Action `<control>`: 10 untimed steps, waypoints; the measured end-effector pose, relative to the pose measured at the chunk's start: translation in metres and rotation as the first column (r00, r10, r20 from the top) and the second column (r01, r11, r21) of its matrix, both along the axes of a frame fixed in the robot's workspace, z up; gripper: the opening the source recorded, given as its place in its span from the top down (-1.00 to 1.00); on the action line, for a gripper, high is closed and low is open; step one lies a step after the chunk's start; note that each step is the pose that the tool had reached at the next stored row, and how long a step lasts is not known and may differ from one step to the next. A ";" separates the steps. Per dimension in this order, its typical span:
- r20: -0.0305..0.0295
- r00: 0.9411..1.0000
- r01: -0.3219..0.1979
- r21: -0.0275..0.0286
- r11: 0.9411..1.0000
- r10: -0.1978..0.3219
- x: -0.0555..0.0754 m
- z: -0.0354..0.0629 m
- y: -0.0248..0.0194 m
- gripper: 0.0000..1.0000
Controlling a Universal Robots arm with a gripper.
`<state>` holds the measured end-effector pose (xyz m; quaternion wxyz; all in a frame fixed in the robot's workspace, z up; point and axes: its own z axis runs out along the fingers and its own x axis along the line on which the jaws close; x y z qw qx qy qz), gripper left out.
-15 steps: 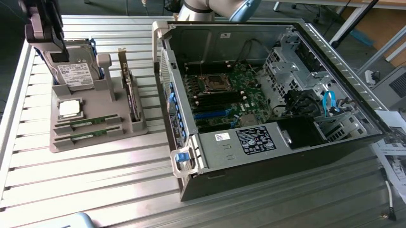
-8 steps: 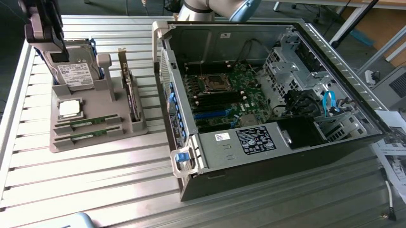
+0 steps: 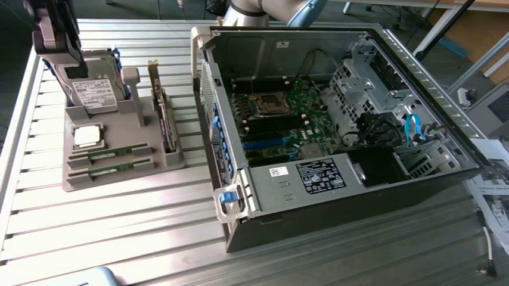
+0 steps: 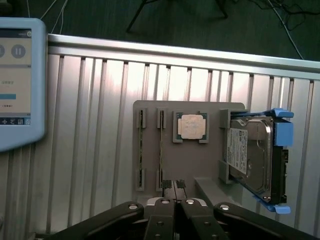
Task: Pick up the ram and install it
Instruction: 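Pick up the ram and move it above insertion slot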
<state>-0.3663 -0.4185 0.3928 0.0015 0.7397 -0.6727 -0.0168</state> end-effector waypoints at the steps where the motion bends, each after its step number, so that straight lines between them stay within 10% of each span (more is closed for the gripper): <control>1: 0.000 1.000 0.000 0.000 1.000 0.000 0.000 0.0001 0.0000 0.80; 10: 0.000 1.000 0.000 0.000 1.000 0.000 0.000 -0.0056 0.0000 0.80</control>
